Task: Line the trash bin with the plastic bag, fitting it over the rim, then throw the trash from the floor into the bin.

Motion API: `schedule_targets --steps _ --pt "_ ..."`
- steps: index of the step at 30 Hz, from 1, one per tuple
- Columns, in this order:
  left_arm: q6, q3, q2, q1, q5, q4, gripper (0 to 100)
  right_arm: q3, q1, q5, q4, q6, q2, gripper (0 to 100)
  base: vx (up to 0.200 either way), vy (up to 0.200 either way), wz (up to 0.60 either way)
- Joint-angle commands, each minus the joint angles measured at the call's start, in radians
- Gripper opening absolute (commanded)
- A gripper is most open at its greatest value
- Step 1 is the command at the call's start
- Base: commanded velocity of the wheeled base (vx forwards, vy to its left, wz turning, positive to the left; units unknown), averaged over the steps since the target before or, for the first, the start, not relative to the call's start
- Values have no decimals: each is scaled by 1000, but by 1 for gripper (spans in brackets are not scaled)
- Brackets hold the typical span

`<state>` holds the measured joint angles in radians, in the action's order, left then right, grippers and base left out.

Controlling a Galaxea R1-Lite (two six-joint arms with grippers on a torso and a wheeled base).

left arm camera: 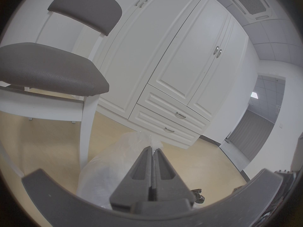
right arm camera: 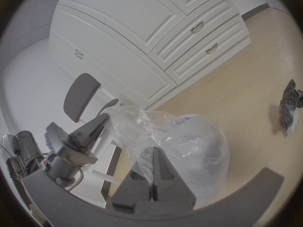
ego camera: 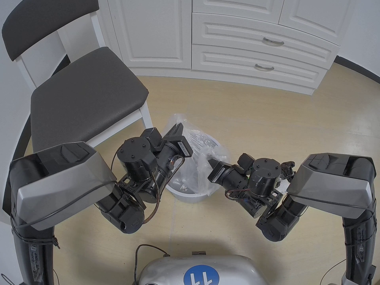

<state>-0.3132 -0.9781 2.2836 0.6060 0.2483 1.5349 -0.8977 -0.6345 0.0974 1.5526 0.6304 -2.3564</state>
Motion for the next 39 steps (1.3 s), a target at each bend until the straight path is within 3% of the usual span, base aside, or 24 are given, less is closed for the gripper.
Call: schedule_targets --steps 1,5,15,30,39 --pt "2 10 13 3 6 1 0 -172 33 -2 18 -6 -96 0 0 0 0" --pt "3 45 0 6 8 2 0 -237 50 -8 18 -11 -107 0 0 0 0" --pt "2 24 76 18 -7 -1 0 -210 79 -28 18 -14 -179 0 0 0 0" --pt "39 -355 330 -64 -21 -136 0 -138 122 -78 18 -18 -46 0 0 0 0" --pt "29 -541 433 -66 -21 -217 0 -122 139 -90 18 -17 -4 0 0 0 0"
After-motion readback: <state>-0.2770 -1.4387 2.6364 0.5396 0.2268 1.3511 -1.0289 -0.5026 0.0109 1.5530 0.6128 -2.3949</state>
